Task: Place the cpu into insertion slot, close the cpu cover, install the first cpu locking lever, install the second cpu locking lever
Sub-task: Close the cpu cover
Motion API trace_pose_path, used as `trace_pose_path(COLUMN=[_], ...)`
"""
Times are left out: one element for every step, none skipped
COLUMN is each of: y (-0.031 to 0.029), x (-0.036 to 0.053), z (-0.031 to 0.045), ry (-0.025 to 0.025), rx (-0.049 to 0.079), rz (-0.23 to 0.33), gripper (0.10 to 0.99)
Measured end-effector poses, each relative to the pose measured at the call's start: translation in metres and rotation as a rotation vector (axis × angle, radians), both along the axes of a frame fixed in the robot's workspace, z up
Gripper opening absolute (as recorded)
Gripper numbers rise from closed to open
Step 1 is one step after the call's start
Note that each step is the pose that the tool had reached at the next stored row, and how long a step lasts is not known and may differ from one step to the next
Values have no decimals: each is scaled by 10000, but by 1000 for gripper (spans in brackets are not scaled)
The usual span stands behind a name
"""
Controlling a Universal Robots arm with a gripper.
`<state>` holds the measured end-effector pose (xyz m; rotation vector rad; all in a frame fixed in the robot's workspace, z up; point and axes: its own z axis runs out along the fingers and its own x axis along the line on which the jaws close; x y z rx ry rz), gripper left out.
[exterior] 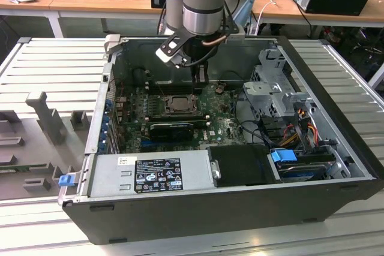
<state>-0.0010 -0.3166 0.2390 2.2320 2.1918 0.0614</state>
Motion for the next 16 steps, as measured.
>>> trace_pose_path(y=[0,0,0,0,0,-1,-1,0,0,0,0,0,0,0,0,0], x=[-8,-25,-56,-90,-126,-152,-173,-192,-219,-238,-259,-279,-295,-327,-345,-356], z=[-22,-38,-53,-63,-69,-72,-74,-75,-75,-75,-75,-75,-75,-75,-75,-75], ry=[0,0,1,0,0,2,2,2,2,2,2,2,2,2,2,2], rx=[1,4,5,5,5,3,4,5,7,6,6,6,6,6,6,6], rz=[0,5,19,28,33,39,42,43,46,49,52,56,56,58,60,60], gripper=[106,106,106,106,106,106,106,106,106,106,106,106,106,106,106,106])
